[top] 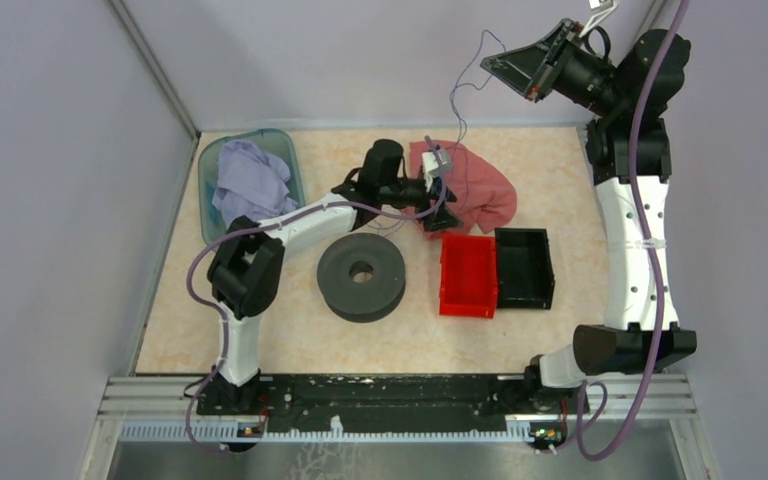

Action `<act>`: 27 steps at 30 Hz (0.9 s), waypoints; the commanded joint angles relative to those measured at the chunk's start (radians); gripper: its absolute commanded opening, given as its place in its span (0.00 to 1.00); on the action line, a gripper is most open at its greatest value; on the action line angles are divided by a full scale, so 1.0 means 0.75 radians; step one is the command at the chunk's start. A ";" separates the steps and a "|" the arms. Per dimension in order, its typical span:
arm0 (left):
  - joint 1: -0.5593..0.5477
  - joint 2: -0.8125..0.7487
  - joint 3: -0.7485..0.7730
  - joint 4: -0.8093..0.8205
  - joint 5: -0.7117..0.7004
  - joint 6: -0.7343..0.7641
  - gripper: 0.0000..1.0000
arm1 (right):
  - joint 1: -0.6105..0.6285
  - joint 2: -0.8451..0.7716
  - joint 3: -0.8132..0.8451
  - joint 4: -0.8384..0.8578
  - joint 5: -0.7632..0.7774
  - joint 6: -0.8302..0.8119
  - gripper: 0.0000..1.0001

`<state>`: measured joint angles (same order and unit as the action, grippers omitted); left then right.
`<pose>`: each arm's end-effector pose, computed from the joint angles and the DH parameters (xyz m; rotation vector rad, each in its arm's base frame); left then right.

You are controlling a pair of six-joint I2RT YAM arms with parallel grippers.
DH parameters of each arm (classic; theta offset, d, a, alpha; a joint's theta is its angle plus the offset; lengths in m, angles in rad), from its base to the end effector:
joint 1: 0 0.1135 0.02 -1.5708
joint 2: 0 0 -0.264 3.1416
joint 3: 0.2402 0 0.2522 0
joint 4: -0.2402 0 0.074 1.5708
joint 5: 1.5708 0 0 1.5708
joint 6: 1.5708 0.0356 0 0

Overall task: Wrap the cables
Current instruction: Adjust the cable at the center of the board.

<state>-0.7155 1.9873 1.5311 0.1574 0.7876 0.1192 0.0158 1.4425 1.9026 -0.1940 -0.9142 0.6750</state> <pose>0.3366 -0.3260 0.2717 1.2691 1.4615 -1.1363 0.2709 0.0325 0.5630 -0.3635 1.4699 1.1535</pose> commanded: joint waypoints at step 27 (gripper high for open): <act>-0.010 0.455 0.350 0.191 -0.109 -0.063 0.06 | -0.157 -0.047 0.051 0.146 -0.041 0.106 0.00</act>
<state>-0.7322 2.3463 1.7874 0.2844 0.6464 0.0734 -0.0620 1.4414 1.9076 -0.1158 -0.9550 0.7559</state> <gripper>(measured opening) 0.155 0.008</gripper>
